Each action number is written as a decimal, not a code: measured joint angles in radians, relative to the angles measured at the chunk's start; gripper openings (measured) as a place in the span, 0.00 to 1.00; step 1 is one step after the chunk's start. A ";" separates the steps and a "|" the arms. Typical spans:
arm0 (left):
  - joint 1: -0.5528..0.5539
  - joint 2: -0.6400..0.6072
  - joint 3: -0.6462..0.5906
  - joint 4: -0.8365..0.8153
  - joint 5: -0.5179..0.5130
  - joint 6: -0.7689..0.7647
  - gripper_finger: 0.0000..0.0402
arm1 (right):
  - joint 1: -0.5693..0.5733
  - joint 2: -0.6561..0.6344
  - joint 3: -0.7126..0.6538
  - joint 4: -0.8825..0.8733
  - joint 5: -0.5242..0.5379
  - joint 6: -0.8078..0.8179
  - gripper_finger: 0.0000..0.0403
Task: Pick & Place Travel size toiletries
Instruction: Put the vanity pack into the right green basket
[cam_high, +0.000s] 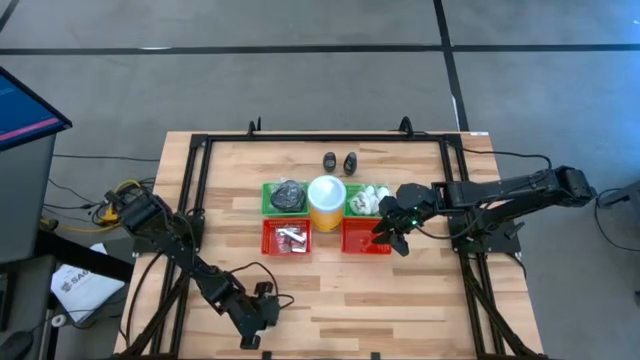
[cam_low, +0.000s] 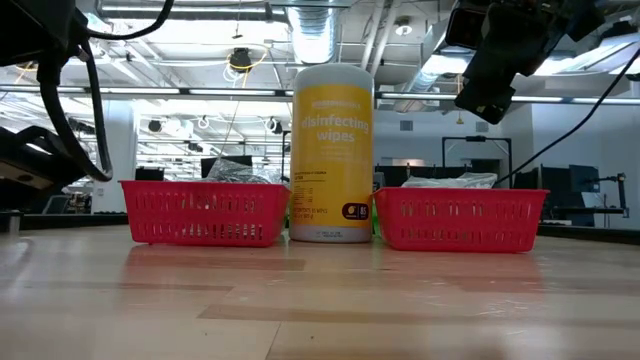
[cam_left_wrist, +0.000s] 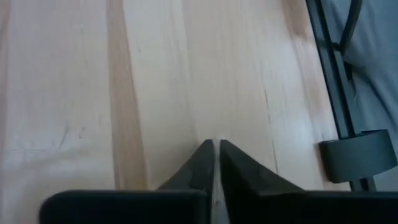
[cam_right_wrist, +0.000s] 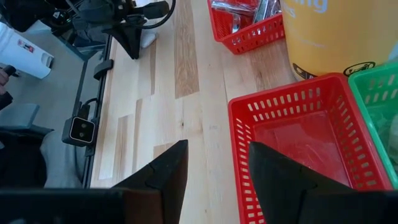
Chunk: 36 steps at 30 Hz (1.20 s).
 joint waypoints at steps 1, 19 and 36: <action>0.000 0.000 0.000 0.000 0.000 0.000 0.03 | 0.000 0.000 0.000 0.000 0.000 0.000 0.39; 0.003 -0.181 -0.004 -0.024 -0.068 0.103 0.00 | 0.000 0.000 0.000 0.000 0.000 0.000 0.39; 0.021 -0.338 -0.003 0.072 -0.238 0.281 0.00 | 0.042 0.000 0.000 0.071 0.000 -0.030 0.39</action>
